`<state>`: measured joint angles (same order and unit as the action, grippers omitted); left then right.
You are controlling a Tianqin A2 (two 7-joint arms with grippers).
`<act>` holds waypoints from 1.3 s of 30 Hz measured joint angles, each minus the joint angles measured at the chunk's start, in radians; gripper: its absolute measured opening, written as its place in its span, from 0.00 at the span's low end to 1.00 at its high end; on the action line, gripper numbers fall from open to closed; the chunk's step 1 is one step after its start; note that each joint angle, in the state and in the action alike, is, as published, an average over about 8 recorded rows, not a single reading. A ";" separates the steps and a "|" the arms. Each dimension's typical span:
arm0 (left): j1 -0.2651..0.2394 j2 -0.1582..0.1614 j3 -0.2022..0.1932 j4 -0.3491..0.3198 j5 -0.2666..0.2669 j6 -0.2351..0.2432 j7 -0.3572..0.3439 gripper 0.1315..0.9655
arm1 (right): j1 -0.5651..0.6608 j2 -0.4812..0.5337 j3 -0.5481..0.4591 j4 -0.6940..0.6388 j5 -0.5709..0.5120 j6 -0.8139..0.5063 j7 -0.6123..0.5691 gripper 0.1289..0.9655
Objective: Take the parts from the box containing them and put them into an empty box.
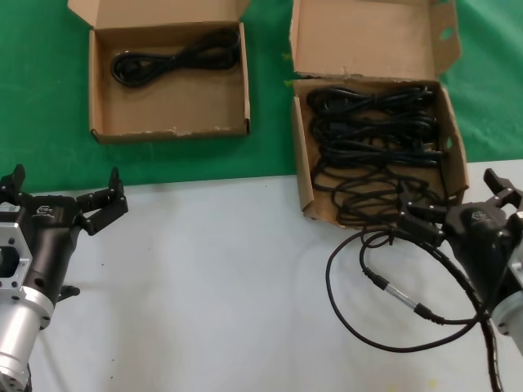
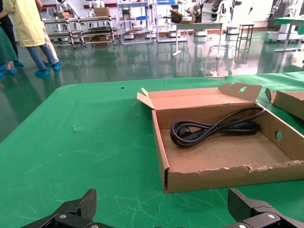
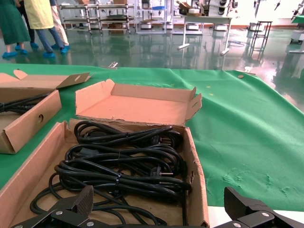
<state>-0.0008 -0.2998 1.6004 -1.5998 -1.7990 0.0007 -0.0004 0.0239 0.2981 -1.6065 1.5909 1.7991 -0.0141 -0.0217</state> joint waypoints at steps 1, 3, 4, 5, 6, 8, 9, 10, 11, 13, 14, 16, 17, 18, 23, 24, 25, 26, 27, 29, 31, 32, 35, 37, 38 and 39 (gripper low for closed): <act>0.000 0.000 0.000 0.000 0.000 0.000 0.000 1.00 | 0.000 0.000 0.000 0.000 0.000 0.000 0.000 1.00; 0.000 0.000 0.000 0.000 0.000 0.000 0.000 1.00 | 0.000 0.000 0.000 0.000 0.000 0.000 0.000 1.00; 0.000 0.000 0.000 0.000 0.000 0.000 0.000 1.00 | 0.000 0.000 0.000 0.000 0.000 0.000 0.000 1.00; 0.000 0.000 0.000 0.000 0.000 0.000 0.000 1.00 | 0.000 0.000 0.000 0.000 0.000 0.000 0.000 1.00; 0.000 0.000 0.000 0.000 0.000 0.000 0.000 1.00 | 0.000 0.000 0.000 0.000 0.000 0.000 0.000 1.00; 0.000 0.000 0.000 0.000 0.000 0.000 0.000 1.00 | 0.000 0.000 0.000 0.000 0.000 0.000 0.000 1.00; 0.000 0.000 0.000 0.000 0.000 0.000 0.000 1.00 | 0.000 0.000 0.000 0.000 0.000 0.000 0.000 1.00; 0.000 0.000 0.000 0.000 0.000 0.000 0.000 1.00 | 0.000 0.000 0.000 0.000 0.000 0.000 0.000 1.00; 0.000 0.000 0.000 0.000 0.000 0.000 0.000 1.00 | 0.000 0.000 0.000 0.000 0.000 0.000 0.000 1.00; 0.000 0.000 0.000 0.000 0.000 0.000 0.000 1.00 | 0.000 0.000 0.000 0.000 0.000 0.000 0.000 1.00; 0.000 0.000 0.000 0.000 0.000 0.000 0.000 1.00 | 0.000 0.000 0.000 0.000 0.000 0.000 0.000 1.00; 0.000 0.000 0.000 0.000 0.000 0.000 0.000 1.00 | 0.000 0.000 0.000 0.000 0.000 0.000 0.000 1.00; 0.000 0.000 0.000 0.000 0.000 0.000 0.000 1.00 | 0.000 0.000 0.000 0.000 0.000 0.000 0.000 1.00; 0.000 0.000 0.000 0.000 0.000 0.000 0.000 1.00 | 0.000 0.000 0.000 0.000 0.000 0.000 0.000 1.00; 0.000 0.000 0.000 0.000 0.000 0.000 0.000 1.00 | 0.000 0.000 0.000 0.000 0.000 0.000 0.000 1.00; 0.000 0.000 0.000 0.000 0.000 0.000 0.000 1.00 | 0.000 0.000 0.000 0.000 0.000 0.000 0.000 1.00; 0.000 0.000 0.000 0.000 0.000 0.000 0.000 1.00 | 0.000 0.000 0.000 0.000 0.000 0.000 0.000 1.00; 0.000 0.000 0.000 0.000 0.000 0.000 0.000 1.00 | 0.000 0.000 0.000 0.000 0.000 0.000 0.000 1.00; 0.000 0.000 0.000 0.000 0.000 0.000 0.000 1.00 | 0.000 0.000 0.000 0.000 0.000 0.000 0.000 1.00; 0.000 0.000 0.000 0.000 0.000 0.000 0.000 1.00 | 0.000 0.000 0.000 0.000 0.000 0.000 0.000 1.00; 0.000 0.000 0.000 0.000 0.000 0.000 0.000 1.00 | 0.000 0.000 0.000 0.000 0.000 0.000 0.000 1.00; 0.000 0.000 0.000 0.000 0.000 0.000 0.000 1.00 | 0.000 0.000 0.000 0.000 0.000 0.000 0.000 1.00; 0.000 0.000 0.000 0.000 0.000 0.000 0.000 1.00 | 0.000 0.000 0.000 0.000 0.000 0.000 0.000 1.00; 0.000 0.000 0.000 0.000 0.000 0.000 0.000 1.00 | 0.000 0.000 0.000 0.000 0.000 0.000 0.000 1.00; 0.000 0.000 0.000 0.000 0.000 0.000 0.000 1.00 | 0.000 0.000 0.000 0.000 0.000 0.000 0.000 1.00; 0.000 0.000 0.000 0.000 0.000 0.000 0.000 1.00 | 0.000 0.000 0.000 0.000 0.000 0.000 0.000 1.00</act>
<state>-0.0008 -0.2998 1.6004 -1.5998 -1.7990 0.0007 -0.0004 0.0239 0.2981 -1.6065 1.5909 1.7991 -0.0141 -0.0217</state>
